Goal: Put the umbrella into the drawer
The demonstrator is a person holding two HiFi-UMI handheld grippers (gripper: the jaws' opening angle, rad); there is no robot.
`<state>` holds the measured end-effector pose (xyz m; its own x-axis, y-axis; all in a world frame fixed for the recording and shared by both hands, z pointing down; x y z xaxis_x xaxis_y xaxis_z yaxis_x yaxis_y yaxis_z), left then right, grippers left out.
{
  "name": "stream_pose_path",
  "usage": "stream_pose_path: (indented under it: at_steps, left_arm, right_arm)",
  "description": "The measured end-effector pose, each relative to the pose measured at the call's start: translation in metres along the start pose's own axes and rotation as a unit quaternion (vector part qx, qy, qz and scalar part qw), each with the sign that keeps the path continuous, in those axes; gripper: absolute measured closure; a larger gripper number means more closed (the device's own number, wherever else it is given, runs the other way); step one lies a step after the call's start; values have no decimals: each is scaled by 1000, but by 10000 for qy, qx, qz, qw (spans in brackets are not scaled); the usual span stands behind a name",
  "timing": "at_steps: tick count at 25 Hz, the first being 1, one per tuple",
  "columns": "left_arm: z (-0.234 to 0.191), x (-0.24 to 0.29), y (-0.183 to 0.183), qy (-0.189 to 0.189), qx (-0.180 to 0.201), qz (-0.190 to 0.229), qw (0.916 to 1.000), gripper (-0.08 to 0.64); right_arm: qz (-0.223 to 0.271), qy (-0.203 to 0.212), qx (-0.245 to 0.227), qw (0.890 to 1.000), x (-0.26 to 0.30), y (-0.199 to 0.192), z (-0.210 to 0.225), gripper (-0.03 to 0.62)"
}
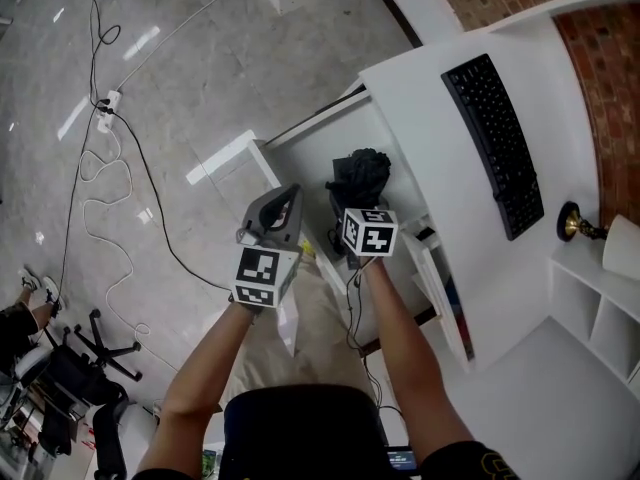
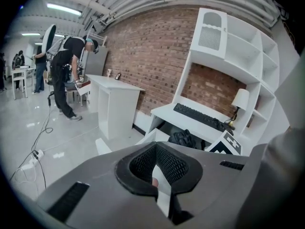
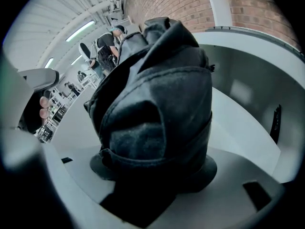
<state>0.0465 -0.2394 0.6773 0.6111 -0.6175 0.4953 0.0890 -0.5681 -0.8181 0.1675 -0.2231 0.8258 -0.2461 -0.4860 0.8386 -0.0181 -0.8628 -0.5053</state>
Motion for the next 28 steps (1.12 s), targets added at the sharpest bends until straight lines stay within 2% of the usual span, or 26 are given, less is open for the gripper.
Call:
stream_pose_path:
  at_steps: [14, 24, 28]
  left_arm:
    - [7, 14, -22, 44, -216, -125, 9997, 545]
    - [0, 13, -26, 72, -247, -166, 9995, 545]
    - [0, 10, -31, 111, -306, -183, 9993, 545]
  right_arm:
    - [-436, -1, -339, 9985, 47, -19, -3, 318]
    - [-555, -215, -285, 9978, 73, 3, 9, 318]
    - [-646, -296, -250, 9972, 81, -1, 12, 316]
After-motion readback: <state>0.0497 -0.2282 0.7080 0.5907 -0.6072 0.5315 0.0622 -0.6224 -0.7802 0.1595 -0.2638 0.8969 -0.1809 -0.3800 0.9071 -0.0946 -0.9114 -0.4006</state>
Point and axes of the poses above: the fingertips, and each gripper's own axes: x forward along the fingers, z to its right, y out of its top, the point moved 1 cm from there along -x, backward along the fingers, and after that the axes turned 4 degrees about -y, right-handed, at the moved point
